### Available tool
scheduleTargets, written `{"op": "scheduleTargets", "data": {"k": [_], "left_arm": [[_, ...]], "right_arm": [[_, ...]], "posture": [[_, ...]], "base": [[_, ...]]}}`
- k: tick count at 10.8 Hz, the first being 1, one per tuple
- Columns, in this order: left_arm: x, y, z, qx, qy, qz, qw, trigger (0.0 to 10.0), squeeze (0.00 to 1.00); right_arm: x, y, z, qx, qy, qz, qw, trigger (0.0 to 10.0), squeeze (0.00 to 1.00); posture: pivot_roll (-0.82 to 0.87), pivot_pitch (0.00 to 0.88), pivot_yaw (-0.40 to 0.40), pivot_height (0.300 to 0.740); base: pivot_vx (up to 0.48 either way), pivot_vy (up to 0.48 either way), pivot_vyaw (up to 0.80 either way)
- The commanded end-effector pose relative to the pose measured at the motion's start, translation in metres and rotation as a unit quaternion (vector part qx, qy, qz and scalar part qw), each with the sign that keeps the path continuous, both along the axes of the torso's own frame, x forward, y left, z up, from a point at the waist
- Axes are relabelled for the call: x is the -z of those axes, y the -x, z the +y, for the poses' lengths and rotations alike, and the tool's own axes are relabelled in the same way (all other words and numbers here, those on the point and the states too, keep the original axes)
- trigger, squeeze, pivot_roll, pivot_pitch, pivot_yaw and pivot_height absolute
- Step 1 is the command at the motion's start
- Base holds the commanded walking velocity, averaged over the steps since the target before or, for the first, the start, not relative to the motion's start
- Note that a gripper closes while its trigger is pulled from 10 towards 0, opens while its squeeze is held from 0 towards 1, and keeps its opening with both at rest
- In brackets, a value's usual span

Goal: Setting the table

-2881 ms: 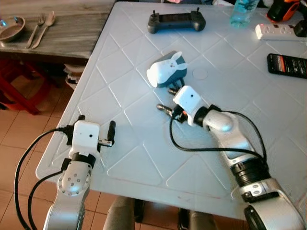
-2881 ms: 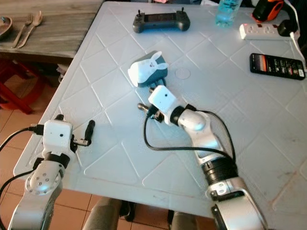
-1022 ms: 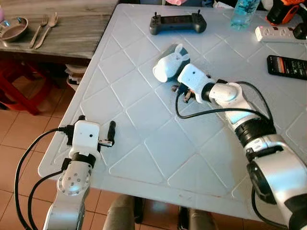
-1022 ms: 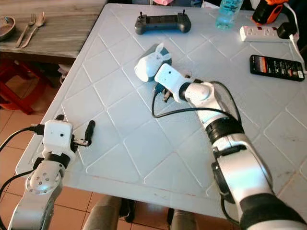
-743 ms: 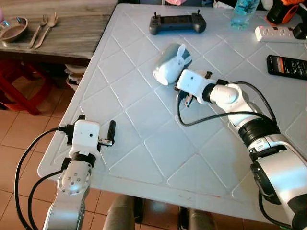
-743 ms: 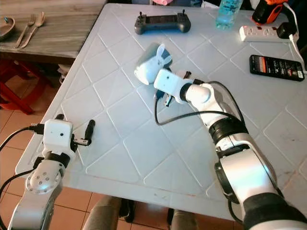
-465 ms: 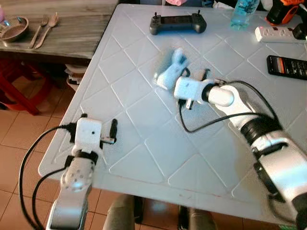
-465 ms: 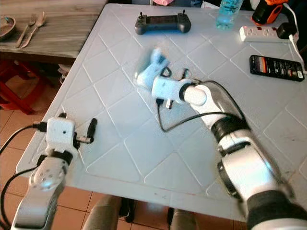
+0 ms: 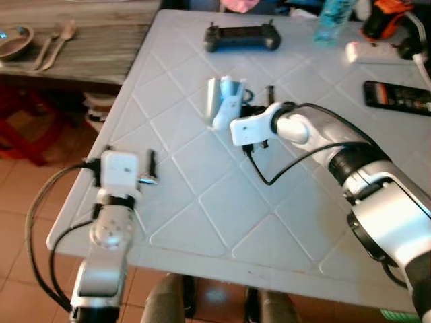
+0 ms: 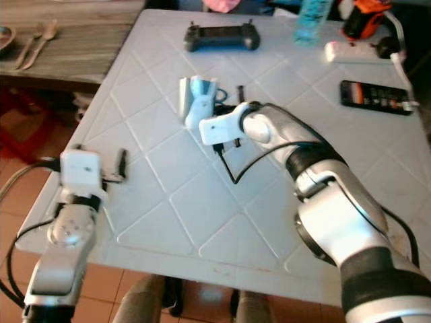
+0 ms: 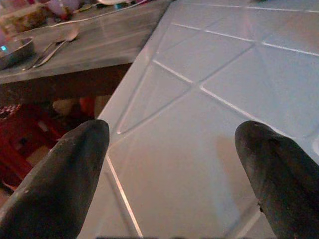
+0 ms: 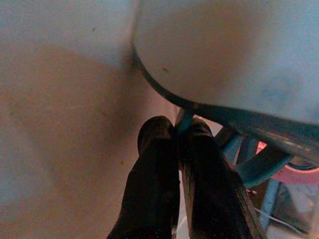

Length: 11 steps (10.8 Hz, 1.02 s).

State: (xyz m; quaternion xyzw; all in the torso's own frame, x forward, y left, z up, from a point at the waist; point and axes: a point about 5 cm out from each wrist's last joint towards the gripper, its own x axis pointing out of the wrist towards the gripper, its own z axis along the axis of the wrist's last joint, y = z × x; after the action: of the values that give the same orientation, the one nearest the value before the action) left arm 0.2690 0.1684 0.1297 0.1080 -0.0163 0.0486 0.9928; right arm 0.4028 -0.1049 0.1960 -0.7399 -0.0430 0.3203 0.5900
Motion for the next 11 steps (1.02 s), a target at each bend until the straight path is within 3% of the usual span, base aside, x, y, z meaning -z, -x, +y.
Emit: {"op": "scheduleTargets", "data": {"k": [1, 3, 5, 7, 8, 9, 10, 11], "left_arm": [[0.004, -0.002, 0.006, -0.015, 0.007, 0.004, 1.000, 10.0, 0.00], [0.004, -0.006, 0.006, -0.022, 0.008, -0.003, 1.000, 10.0, 0.00], [0.003, -0.008, 0.008, -0.027, 0.009, -0.007, 1.000, 10.0, 0.00], [0.004, -0.008, 0.008, -0.027, 0.010, -0.010, 1.000, 10.0, 0.00], [0.005, -0.008, 0.008, -0.027, 0.010, -0.010, 1.000, 10.0, 0.00], [0.006, -0.009, 0.007, -0.026, 0.010, -0.011, 1.000, 10.0, 0.00], [0.005, -0.011, 0.005, -0.023, 0.012, -0.013, 1.000, 10.0, 0.00], [0.003, -0.014, 0.003, -0.019, 0.013, -0.016, 1.000, 10.0, 0.00]], "right_arm": [[0.012, 0.002, 0.002, -0.012, 0.071, 0.014, 0.997, 0.0, 0.00], [0.007, 0.001, 0.019, -0.048, 0.122, -0.025, 0.991, 0.0, 0.00], [0.003, 0.002, 0.030, -0.112, 0.194, -0.084, 0.971, 0.0, 0.00], [0.006, 0.006, 0.038, -0.169, 0.209, -0.122, 0.955, 0.0, 0.00], [0.009, 0.008, 0.040, -0.178, 0.205, -0.119, 0.955, 0.0, 0.00], [0.016, 0.012, 0.043, -0.193, 0.184, -0.117, 0.957, 2.8, 0.00], [0.021, 0.016, 0.046, -0.215, 0.166, -0.127, 0.954, 3.5, 0.00], [0.031, 0.021, 0.047, -0.239, 0.154, -0.138, 0.949, 10.0, 0.00]], "posture": [[0.03, 0.133, -0.002, 0.740], [0.02, 0.129, -0.012, 0.740], [0.03, 0.136, -0.011, 0.740], [0.03, 0.122, -0.013, 0.740], [0.03, 0.114, -0.012, 0.740], [0.03, 0.107, -0.007, 0.740], [0.02, 0.111, -0.005, 0.740], [0.02, 0.108, -0.003, 0.740]], "base": [[0.000, 0.000, 0.00], [0.000, 0.000, 0.00], [0.000, 0.000, 0.00], [0.000, 0.000, 0.00], [0.000, 0.000, 0.00], [0.000, 0.000, 0.00], [0.000, 0.000, 0.00], [0.000, 0.000, 0.00]]}}
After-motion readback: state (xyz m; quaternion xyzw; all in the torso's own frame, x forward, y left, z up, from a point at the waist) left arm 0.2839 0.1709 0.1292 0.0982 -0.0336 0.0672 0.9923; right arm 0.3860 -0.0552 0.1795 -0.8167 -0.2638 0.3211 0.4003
